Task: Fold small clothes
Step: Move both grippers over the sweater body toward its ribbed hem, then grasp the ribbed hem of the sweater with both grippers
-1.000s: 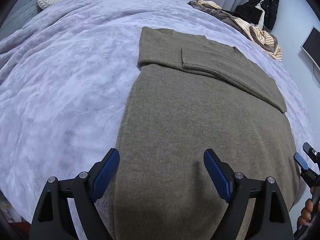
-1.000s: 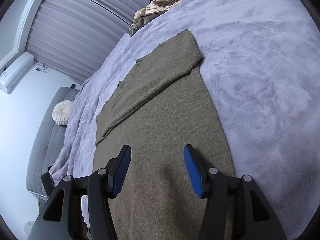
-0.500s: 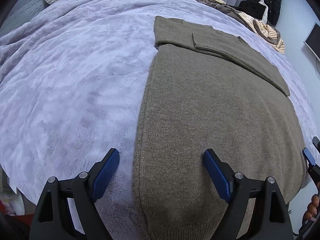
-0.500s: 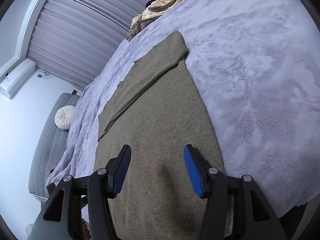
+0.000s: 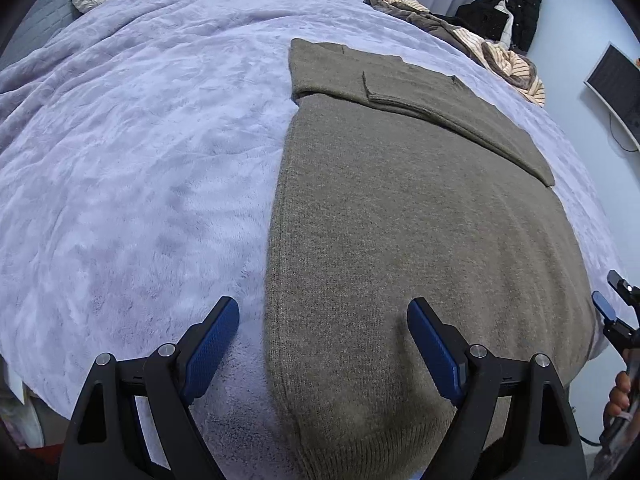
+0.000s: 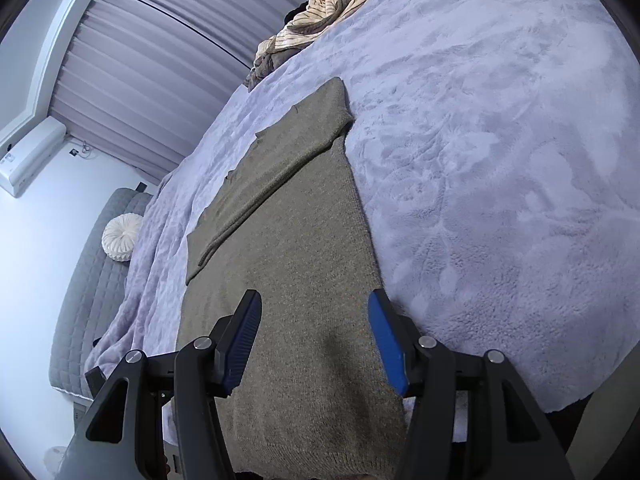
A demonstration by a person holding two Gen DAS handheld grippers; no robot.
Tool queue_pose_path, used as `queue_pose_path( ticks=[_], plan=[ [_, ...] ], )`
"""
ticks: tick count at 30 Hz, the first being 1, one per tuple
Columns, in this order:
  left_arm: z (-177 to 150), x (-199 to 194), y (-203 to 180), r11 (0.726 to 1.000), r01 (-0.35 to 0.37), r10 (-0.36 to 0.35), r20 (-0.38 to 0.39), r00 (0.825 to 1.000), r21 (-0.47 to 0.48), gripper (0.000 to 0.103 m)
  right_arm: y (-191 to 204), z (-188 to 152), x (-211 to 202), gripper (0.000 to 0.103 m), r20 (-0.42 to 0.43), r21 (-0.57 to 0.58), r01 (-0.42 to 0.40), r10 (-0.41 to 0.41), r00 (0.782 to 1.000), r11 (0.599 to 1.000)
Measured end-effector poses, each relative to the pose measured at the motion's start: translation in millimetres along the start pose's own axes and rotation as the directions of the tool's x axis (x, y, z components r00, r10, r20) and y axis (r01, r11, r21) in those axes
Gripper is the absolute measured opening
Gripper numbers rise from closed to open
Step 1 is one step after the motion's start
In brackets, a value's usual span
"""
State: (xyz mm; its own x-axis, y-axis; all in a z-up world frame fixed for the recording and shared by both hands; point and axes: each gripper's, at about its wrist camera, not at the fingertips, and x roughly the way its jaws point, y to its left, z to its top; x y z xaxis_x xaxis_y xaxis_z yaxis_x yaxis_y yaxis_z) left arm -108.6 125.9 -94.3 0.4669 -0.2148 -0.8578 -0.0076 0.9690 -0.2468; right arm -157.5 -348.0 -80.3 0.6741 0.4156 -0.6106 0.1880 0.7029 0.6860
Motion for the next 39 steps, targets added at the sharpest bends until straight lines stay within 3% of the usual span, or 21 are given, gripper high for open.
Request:
queue_pose_path(
  ticks=[5,12,15,23,29,31,32,33,34,35,37,39],
  plan=[
    [-11.2,0.7,2.2,0.987,0.157,-0.153,-0.077,0.985,0.044,0.087,-5.5,-4.6,4.3,0.059,-0.067,-0.005,-0.058,0.057,0.996,0.998],
    [-27.8,-4.0,-5.5,0.94,0.334,-0.322,-0.145,0.936,0.07,0.087,-15.1,-23.2,5.6,0.059,-0.217,-0.014,-0.239,0.231,0.949,0.971],
    [-33.4,-4.5,-12.0,0.933,0.344,-0.323,-0.174,0.93,0.104,0.087,-23.9,-32.3,0.5,0.059,-0.252,-0.002,-0.285,0.275,0.928,0.959],
    [-43.5,-8.0,-20.9,0.929,0.337,-0.301,-0.215,0.929,0.155,0.087,-45.1,-49.9,-17.1,0.059,-0.26,-0.009,-0.268,0.257,0.931,0.963],
    [-46.9,-8.1,-22.5,0.926,0.359,-0.327,-0.224,0.918,0.119,0.086,-43.9,-67.4,12.8,0.059,-0.362,0.032,-0.278,0.271,0.892,0.96],
    [-48.3,-9.5,-19.8,0.916,0.388,-0.359,-0.226,0.906,0.101,0.07,-38.9,-71.7,16.8,0.054,-0.374,0.02,-0.294,0.28,0.884,0.956],
    [-48.8,-8.1,-19.5,0.909,0.408,-0.378,-0.239,0.894,0.09,0.047,-37.3,-72.8,16.5,0.047,-0.375,0.017,-0.308,0.291,0.88,0.951],
    [-50.5,-4.8,-19.4,0.898,0.435,-0.403,-0.265,0.876,0.069,0.029,-37.1,-73.9,15.5,0.027,-0.371,0.018,-0.323,0.306,0.877,0.946],
    [-52.1,-1.1,-19.7,0.891,0.451,-0.419,-0.286,0.862,0.052,0.025,-38.7,-74.8,14.2,0.012,-0.363,0.028,-0.335,0.321,0.874,0.942],
    [-54.2,1.7,-19.9,0.888,0.458,-0.426,-0.298,0.854,0.043,0.023,-40.9,-75.3,12.5,0.009,-0.355,0.045,-0.353,0.345,0.869,0.935],
    [-57.1,3.0,-19.9,0.892,0.45,-0.418,-0.299,0.858,0.043,0.023,-45.5,-76.8,8.8,0.008,-0.334,0.089,-0.402,0.407,0.85,0.911],
    [-57.7,2.7,-18.7,0.893,0.449,-0.423,-0.292,0.858,0.023,0.024,-49.7,-78.5,7.0,0.009,-0.343,0.089,-0.385,0.391,0.854,0.919]
  ],
)
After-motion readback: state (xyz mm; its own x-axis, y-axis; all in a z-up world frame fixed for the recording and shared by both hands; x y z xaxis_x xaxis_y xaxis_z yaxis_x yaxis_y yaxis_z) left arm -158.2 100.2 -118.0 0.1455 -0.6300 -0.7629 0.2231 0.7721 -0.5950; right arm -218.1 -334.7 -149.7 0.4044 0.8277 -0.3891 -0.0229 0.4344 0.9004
